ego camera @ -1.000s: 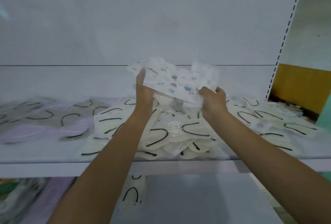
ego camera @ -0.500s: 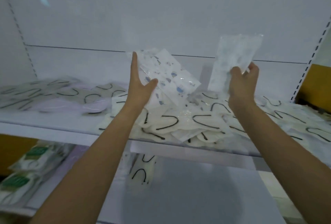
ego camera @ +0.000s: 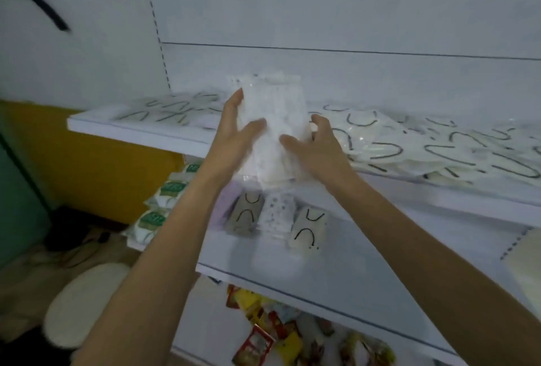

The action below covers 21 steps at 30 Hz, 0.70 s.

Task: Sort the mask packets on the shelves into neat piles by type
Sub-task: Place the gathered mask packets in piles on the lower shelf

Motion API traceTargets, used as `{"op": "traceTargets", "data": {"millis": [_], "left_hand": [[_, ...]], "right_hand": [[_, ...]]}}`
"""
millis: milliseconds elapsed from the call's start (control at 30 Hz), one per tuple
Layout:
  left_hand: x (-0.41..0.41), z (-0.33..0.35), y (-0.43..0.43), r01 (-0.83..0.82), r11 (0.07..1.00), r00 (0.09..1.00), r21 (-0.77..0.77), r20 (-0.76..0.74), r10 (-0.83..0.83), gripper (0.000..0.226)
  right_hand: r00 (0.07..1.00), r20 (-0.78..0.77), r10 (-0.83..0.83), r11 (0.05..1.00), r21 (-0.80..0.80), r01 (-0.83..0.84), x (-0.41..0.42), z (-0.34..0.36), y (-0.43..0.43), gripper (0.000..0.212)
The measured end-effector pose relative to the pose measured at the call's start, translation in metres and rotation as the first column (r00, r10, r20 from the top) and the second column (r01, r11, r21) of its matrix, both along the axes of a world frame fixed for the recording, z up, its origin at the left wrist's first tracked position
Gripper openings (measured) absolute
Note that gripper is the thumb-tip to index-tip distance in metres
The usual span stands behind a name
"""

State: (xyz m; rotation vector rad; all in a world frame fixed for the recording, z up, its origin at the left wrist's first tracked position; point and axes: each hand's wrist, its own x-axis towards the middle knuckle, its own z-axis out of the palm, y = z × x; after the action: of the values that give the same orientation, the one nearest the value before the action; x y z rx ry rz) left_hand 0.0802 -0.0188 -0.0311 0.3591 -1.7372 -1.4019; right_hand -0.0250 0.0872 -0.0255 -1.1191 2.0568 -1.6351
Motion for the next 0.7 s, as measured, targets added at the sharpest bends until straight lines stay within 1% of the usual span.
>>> {"op": "traceTargets", "data": {"millis": [33, 100, 167, 233, 300, 367, 400, 467, 500, 533, 600, 667, 700], "left_hand": [[0.024, -0.013, -0.008, 0.015, 1.0, 0.999, -0.004, 0.043, -0.014, 0.065], [0.07, -0.044, -0.017, 0.032, 0.997, 0.997, 0.065, 0.075, -0.036, 0.083], [0.108, -0.087, -0.019, -0.004, 0.983, 0.994, 0.182, 0.108, -0.016, 0.087], [0.136, -0.139, -0.016, -0.012, 0.96, 0.976, 0.28, 0.214, -0.05, 0.078], [0.156, -0.188, -0.016, -0.047, 0.922, 0.943, 0.385, 0.323, -0.087, 0.06], [0.168, -0.218, -0.018, -0.089, 0.861, 0.936, 0.5, 0.338, -0.099, 0.051], [0.169, -0.227, -0.019, -0.097, 0.836, 0.94, 0.54, 0.326, -0.101, 0.052], [0.165, -0.236, -0.018, -0.077, 0.809, 0.94, 0.583, 0.312, -0.135, 0.057], [0.159, -0.238, -0.017, -0.064, 0.803, 0.931, 0.593, 0.326, -0.167, 0.051], [0.152, -0.241, -0.016, -0.04, 0.792, 0.916, 0.609, 0.339, -0.214, 0.044], [0.136, -0.25, -0.017, 0.02, 0.74, 0.882, 0.672, 0.337, -0.33, 0.041], [0.118, -0.26, -0.022, 0.052, 0.671, 0.856, 0.74, 0.314, -0.412, 0.044], [0.11, -0.265, -0.027, 0.053, 0.643, 0.852, 0.764, 0.302, -0.429, 0.045]], "right_hand": [[1.0, 0.024, 0.015, 1.0, 0.016, -0.015, 0.021, -0.011, -0.005, 0.073], [0.989, 0.137, 0.052, 0.999, 0.009, -0.053, 0.064, -0.045, -0.014, 0.073], [0.968, 0.24, 0.073, 0.997, -0.011, -0.073, 0.107, -0.093, -0.021, 0.064], [0.962, 0.266, 0.057, 0.998, 0.02, -0.064, 0.146, -0.145, -0.024, 0.058], [0.951, 0.308, 0.014, 0.996, 0.082, -0.042, 0.175, -0.191, -0.024, 0.058], [0.931, 0.363, 0.017, 0.991, 0.116, -0.063, 0.191, -0.224, -0.017, 0.054], [0.915, 0.402, 0.044, 0.989, 0.114, -0.098, 0.194, -0.236, -0.012, 0.051], [0.863, 0.498, 0.087, 0.983, 0.099, -0.156, 0.193, -0.251, -0.002, 0.045], [0.845, 0.53, 0.075, 0.982, 0.106, -0.154, 0.191, -0.256, 0.002, 0.041], [0.837, 0.546, 0.04, 0.984, 0.121, -0.127, 0.186, -0.259, 0.004, 0.038], [0.848, 0.524, -0.078, 0.984, 0.177, -0.019, 0.17, -0.267, 0.005, 0.034], [0.885, 0.44, -0.152, 0.969, 0.242, 0.047, 0.149, -0.274, 0.001, 0.037], [0.904, 0.396, -0.159, 0.961, 0.272, 0.05, 0.139, -0.275, -0.001, 0.037]]}}
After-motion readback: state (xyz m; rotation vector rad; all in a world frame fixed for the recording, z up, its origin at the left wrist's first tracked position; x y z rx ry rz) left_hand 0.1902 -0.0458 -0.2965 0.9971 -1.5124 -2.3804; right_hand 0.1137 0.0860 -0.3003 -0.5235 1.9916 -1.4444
